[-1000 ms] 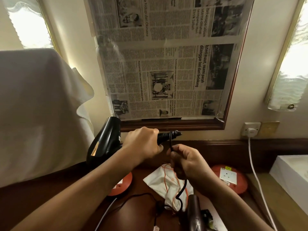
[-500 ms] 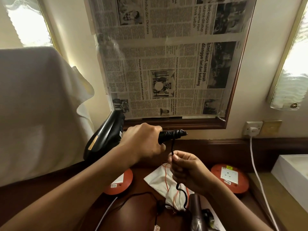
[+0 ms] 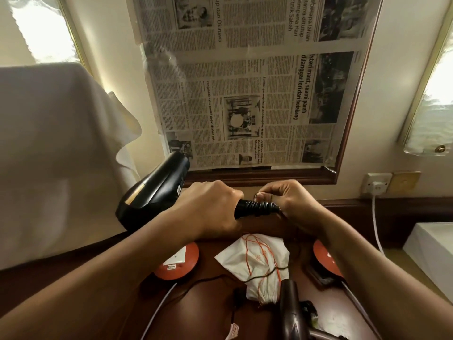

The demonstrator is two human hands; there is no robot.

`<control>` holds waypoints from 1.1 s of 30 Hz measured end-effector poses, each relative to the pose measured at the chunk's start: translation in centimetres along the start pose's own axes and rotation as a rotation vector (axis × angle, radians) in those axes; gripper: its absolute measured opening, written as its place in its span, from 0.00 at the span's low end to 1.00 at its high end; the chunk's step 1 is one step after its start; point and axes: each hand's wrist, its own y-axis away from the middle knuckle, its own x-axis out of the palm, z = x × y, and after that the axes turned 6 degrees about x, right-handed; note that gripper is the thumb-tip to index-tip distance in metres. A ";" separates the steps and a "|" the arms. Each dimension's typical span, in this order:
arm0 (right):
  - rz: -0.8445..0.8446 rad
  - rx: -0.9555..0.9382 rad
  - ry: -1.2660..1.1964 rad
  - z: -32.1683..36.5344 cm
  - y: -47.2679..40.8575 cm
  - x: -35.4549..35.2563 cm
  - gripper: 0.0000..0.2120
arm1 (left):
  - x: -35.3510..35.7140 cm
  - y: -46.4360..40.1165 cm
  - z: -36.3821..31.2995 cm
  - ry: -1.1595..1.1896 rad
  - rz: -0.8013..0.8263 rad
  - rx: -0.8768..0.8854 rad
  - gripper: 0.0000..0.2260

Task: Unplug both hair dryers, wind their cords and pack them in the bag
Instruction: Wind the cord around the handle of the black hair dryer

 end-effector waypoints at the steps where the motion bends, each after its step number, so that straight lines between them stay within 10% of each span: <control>1: -0.008 -0.023 0.059 0.3 -0.1 -0.3 0.05 | 0.1 -0.1 -0.1 -0.018 0.010 0.000 0.10; 25: -0.277 -0.194 0.416 0.3 3.8 3.4 0.10 | 3.0 -3.0 -0.1 0.045 -0.061 -0.225 0.11; 33: 0.022 0.132 -0.576 -1.4 4.3 4.6 0.10 | 2.8 -3.6 0.0 0.140 -0.121 -0.210 0.13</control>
